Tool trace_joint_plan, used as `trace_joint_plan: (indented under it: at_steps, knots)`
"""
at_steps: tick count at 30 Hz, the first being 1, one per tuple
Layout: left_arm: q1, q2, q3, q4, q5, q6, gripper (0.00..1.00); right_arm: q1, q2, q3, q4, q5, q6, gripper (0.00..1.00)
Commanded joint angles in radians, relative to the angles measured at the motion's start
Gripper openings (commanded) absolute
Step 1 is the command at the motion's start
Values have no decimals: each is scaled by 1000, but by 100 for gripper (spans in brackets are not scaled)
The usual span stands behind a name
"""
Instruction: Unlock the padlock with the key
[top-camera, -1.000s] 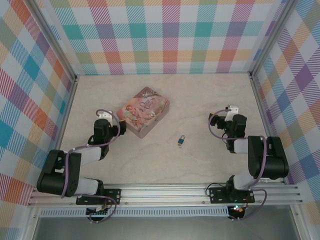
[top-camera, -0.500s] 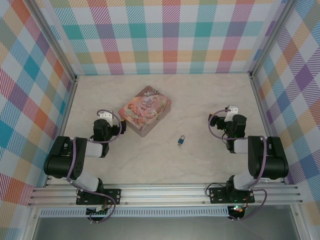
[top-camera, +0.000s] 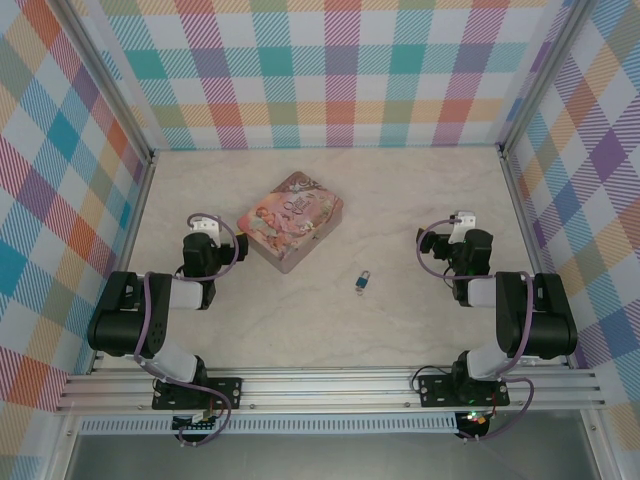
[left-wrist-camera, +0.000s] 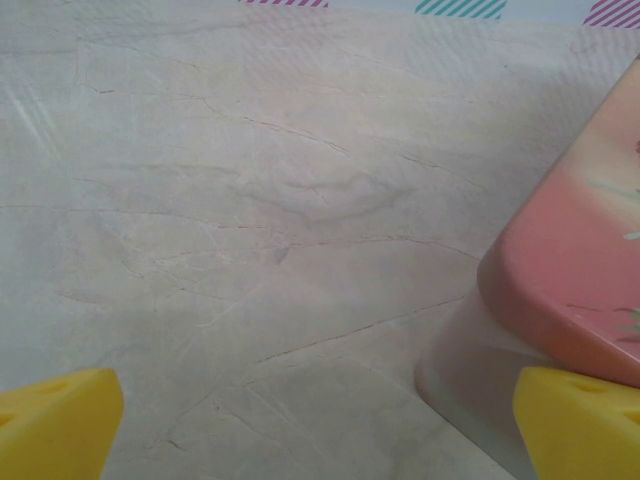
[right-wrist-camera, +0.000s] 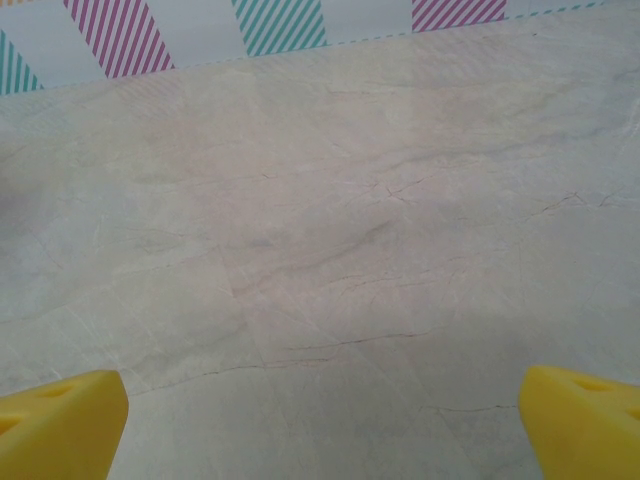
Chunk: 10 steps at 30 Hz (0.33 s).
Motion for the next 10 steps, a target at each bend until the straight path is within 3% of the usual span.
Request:
trace_joint_plan:
  at_steps: [1,10]
  knots:
    - [9,5,12,-3,11,-14,100,8,3,15,1,-10,-26,100]
    - [8,5,10,-3,11,-13,100,36,5,23,-15,35,-43,100]
